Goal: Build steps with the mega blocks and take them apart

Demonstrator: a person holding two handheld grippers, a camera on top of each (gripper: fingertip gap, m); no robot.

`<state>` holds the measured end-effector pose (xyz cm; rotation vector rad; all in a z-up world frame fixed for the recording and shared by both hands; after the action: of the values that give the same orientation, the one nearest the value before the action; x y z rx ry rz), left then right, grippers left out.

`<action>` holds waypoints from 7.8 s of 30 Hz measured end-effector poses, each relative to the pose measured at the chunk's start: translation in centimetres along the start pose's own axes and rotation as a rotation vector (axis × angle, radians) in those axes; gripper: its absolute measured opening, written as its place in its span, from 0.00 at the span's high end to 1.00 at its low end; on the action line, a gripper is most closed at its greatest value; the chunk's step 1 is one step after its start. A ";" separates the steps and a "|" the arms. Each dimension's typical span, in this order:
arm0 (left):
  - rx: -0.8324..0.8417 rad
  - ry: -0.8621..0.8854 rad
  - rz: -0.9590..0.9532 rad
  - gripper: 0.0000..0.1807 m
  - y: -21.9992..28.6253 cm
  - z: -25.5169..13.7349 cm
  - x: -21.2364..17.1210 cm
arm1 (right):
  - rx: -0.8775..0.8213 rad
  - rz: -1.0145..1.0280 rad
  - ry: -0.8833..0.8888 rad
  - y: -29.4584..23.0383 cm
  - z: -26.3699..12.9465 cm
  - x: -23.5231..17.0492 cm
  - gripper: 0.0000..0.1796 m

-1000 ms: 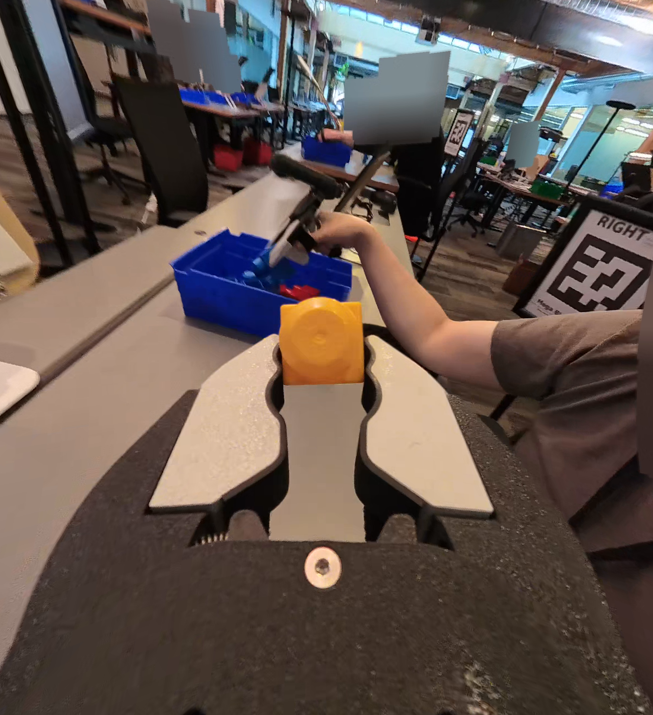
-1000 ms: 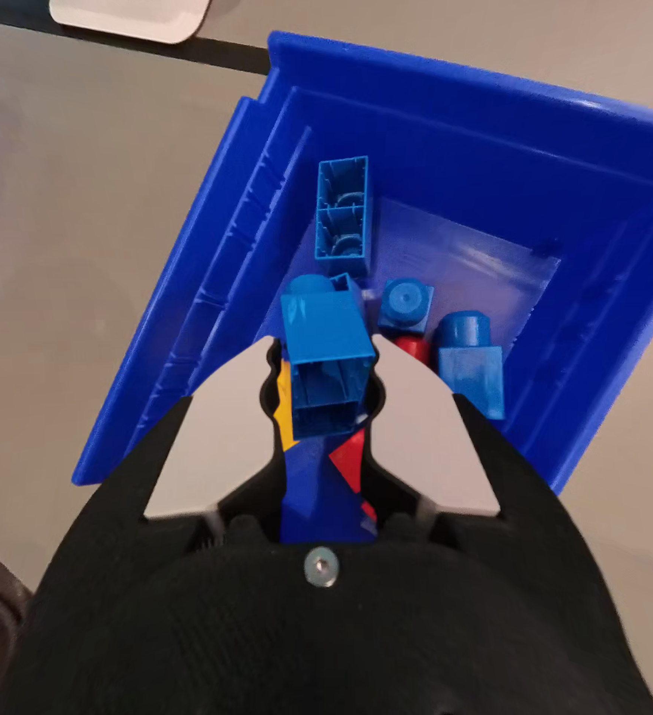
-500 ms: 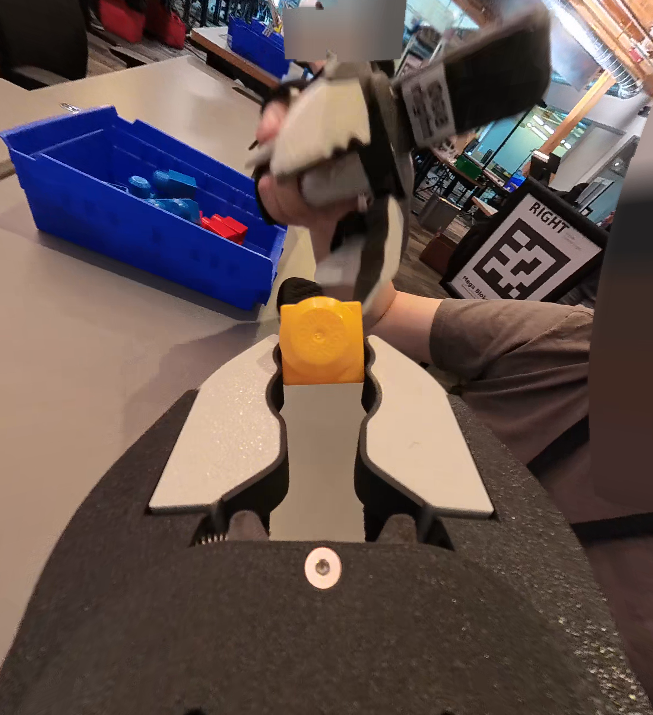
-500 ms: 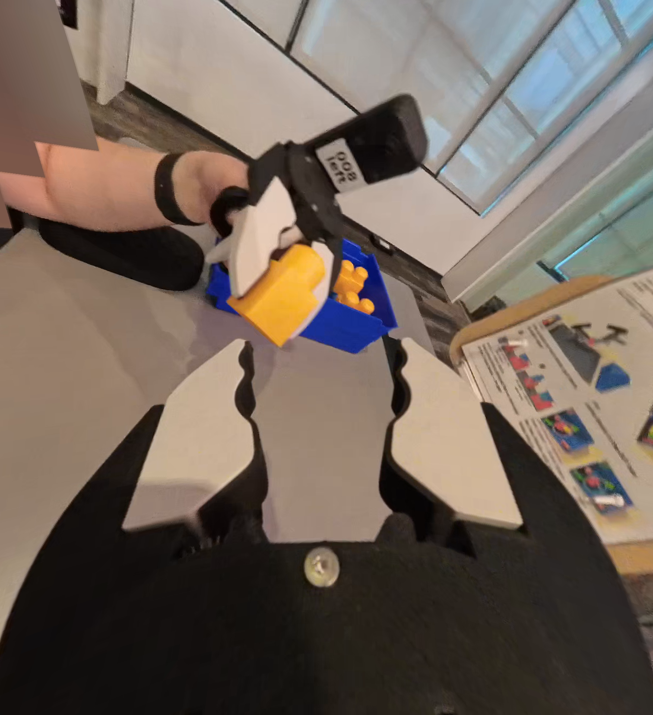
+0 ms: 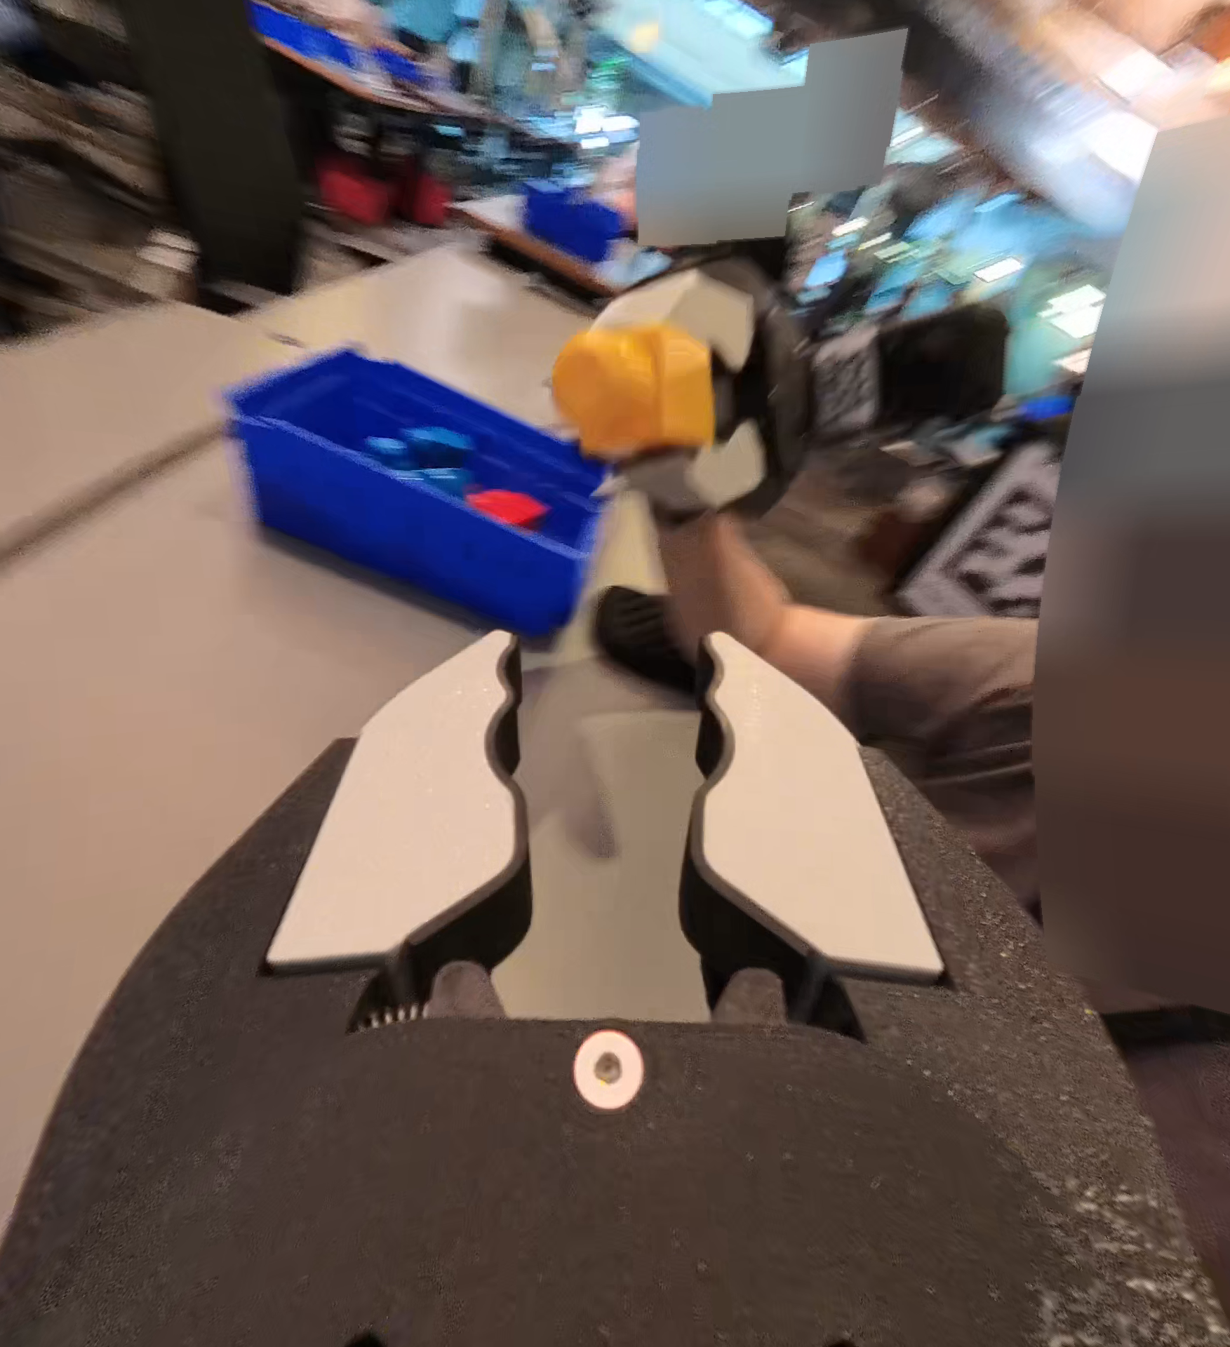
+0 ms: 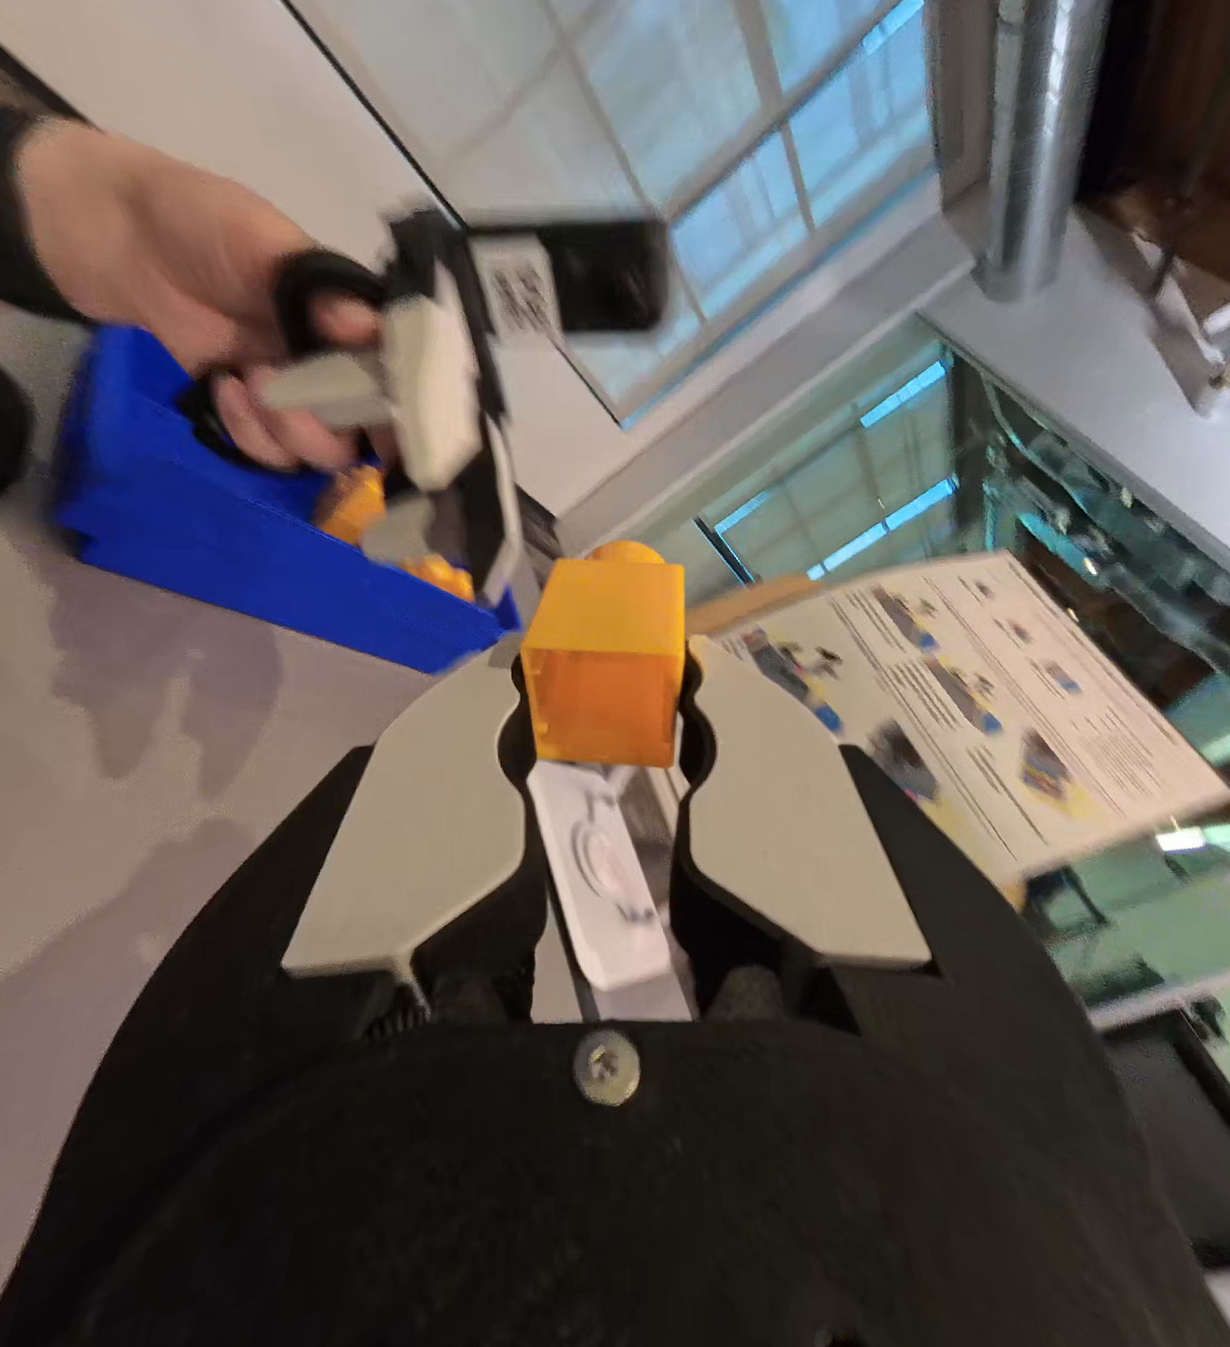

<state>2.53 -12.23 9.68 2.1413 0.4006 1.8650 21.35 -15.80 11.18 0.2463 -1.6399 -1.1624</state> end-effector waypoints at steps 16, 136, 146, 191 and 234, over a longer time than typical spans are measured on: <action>0.851 -0.544 0.401 0.75 -12.0 -14.7 -7.1 | 0.055 1.099 -1.025 5.7 -21.8 -29.0 0.78; 1.122 -0.198 0.167 0.65 -12.3 -14.5 -3.2 | 0.079 0.811 -0.960 7.6 -16.7 -20.1 0.79; 1.257 -0.396 0.049 0.67 -19.6 -12.8 -7.6 | 0.083 1.005 -1.175 5.5 -18.2 -27.1 0.76; 0.079 0.211 0.440 0.80 5.0 1.3 1.0 | 0.598 0.939 0.275 -3.1 3.7 0.2 0.79; -0.220 0.232 -0.265 0.80 0.9 4.1 -1.4 | 0.033 -0.080 0.061 -3.9 2.5 1.2 0.62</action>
<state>6.41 -13.73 8.20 1.6511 0.4768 1.9078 17.27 -17.17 9.00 0.3673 -1.6089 -1.1773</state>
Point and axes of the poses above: each gripper's, where its closed fingertips meet, z out along the fingers, x out of its top, y = z × x across the jaws, the point moved 7 cm from there along -z, back along the fingers, and after that the axes turned 2 degrees about y, right-handed, at the moved point
